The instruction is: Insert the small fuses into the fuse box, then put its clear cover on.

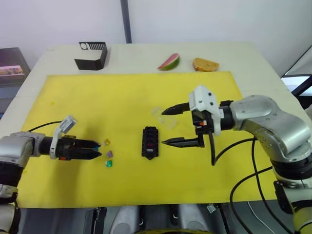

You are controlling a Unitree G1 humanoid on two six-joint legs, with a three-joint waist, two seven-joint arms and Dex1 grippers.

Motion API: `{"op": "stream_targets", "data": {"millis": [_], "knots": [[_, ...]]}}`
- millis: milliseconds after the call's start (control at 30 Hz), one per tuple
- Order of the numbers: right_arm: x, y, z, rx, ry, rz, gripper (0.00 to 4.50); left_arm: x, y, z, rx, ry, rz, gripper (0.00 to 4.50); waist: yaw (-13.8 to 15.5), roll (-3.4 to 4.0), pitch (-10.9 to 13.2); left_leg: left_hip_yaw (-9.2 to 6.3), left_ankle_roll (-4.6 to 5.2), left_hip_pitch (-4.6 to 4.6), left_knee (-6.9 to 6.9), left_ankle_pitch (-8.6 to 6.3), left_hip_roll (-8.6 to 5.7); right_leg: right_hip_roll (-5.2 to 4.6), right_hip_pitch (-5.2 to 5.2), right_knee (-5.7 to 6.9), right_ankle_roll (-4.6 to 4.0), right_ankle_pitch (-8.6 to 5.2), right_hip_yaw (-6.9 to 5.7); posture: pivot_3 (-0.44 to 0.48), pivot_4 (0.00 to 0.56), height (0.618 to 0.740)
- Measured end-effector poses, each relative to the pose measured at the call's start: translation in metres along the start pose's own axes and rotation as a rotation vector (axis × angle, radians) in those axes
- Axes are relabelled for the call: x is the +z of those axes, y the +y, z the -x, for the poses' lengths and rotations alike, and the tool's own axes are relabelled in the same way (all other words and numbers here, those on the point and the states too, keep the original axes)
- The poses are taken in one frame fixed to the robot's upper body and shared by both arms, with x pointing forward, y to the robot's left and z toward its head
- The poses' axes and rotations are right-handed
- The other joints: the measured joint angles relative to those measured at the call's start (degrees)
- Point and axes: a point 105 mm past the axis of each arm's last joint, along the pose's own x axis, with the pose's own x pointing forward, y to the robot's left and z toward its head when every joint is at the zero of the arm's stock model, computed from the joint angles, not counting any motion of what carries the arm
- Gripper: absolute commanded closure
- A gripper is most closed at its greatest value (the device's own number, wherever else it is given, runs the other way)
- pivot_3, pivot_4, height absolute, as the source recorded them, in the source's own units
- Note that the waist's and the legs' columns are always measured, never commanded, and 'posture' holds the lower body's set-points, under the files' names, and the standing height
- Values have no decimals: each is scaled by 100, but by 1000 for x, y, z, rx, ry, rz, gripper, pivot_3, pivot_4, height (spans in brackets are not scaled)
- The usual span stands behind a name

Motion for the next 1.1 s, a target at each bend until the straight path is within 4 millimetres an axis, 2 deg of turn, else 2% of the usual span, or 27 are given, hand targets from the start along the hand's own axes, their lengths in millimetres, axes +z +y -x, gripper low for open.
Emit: {"op": "stream_targets", "data": {"millis": [67,100,167,233,700,800,833,1100], "knots": [[-1,1,-3,9,2,-4,20,-2,-2,1,-6,-8,12,0,-1,0,0,0,5,0,0,-3,0,0,0,0,0,0,0,0,150,740],[-2,2,-4,12,1,-3,0,-3,-3,1,-8,-10,18,249,-2,0,0,0,6,0,0,-3,1,0,0,1,0,0,0,0,150,740],[-2,1,-5,8,1,4,0,-5,-3,3,0,-17,29,789,-1,0,0,0,18,0,0,-10,1,0,-1,1,0,0,0,0,150,740],[-3,0,-5,1,6,7,0,-8,0,3,13,-22,56,1779,4,0,0,-1,18,0,0,-10,1,0,-1,2,0,0,0,0,150,740],[-6,0,-8,9,16,9,0,-14,3,7,41,-46,90,1779,4,0,0,-1,17,0,-1,-9,3,1,-4,7,-1,0,0,0,150,740],[-6,0,-8,7,18,11,0,-16,4,10,57,-56,106,2614,8,0,0,-1,17,0,-1,-9,4,1,-4,7,-1,0,0,0,150,740],[-6,-1,-8,4,20,13,0,-17,4,10,65,-54,112,3017,8,0,0,-1,17,0,-1,-9,4,0,-4,7,-1,0,0,0,150,740],[-7,-2,-7,0,25,21,0,-21,6,13,93,-62,120,3017,18,0,0,-1,17,0,-2,-10,4,0,-4,7,-1,0,0,0,150,740]]}}
